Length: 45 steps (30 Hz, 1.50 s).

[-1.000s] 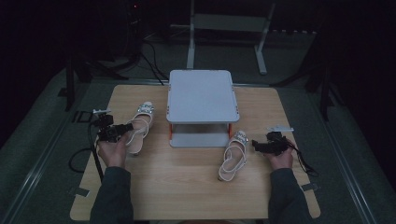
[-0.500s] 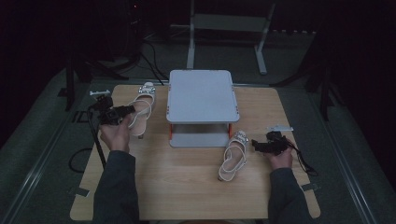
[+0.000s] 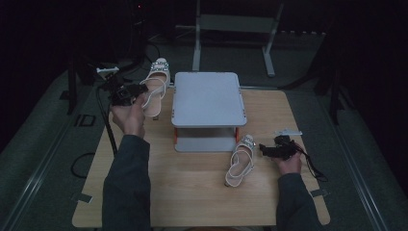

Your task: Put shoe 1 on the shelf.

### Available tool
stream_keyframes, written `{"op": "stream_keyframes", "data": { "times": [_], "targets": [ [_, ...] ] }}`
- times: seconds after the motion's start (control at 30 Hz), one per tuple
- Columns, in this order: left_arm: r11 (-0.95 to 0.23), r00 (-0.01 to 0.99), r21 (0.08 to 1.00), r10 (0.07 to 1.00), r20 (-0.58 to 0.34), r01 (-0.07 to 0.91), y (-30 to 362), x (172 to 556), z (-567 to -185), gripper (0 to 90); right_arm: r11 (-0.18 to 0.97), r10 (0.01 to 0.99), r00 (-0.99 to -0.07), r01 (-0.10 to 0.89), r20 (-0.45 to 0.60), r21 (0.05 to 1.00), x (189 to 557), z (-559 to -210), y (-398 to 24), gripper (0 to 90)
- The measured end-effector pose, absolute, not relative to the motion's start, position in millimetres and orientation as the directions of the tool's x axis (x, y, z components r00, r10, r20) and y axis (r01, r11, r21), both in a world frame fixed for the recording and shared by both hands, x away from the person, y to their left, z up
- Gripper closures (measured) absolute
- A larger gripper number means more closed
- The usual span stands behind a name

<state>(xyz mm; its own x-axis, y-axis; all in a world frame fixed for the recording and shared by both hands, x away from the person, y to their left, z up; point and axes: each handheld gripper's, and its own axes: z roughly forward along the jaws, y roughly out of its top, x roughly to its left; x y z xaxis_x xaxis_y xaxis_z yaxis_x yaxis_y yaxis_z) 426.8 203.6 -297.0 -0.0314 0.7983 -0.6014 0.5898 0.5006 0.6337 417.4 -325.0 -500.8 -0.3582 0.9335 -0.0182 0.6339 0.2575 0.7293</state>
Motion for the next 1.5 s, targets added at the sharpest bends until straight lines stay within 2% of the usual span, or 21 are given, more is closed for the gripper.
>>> {"op": "stream_keyframes", "data": {
  "times": [0.13,0.33,0.8,0.93,1.5],
  "targets": [
    [0.526,-0.020,0.623,0.773,-0.634,0.579,189.3,432.3,-286.6,79.8,0.257,0.933,-0.358,0.634,-0.018,0.729,417.4,-500.8,-325.0,12.5],
    [0.503,-0.006,0.617,0.778,-0.628,0.605,150.9,445.6,-276.1,79.7,0.260,0.933,-0.359,0.634,-0.020,0.728,417.5,-500.8,-325.2,12.5],
    [0.493,-0.039,0.569,0.777,-0.628,0.658,97.5,459.9,-294.3,79.6,0.260,0.933,-0.359,0.634,-0.020,0.728,417.5,-500.7,-325.2,12.6],
    [0.501,-0.040,0.544,0.759,-0.650,0.673,89.3,462.9,-299.2,79.3,0.260,0.933,-0.359,0.634,-0.020,0.728,417.5,-500.8,-325.2,12.6],
    [0.496,-0.084,0.556,0.792,-0.605,0.667,86.7,468.0,-305.7,77.9,0.261,0.933,-0.360,0.633,-0.021,0.729,417.6,-500.8,-325.2,12.6]
  ]
}}
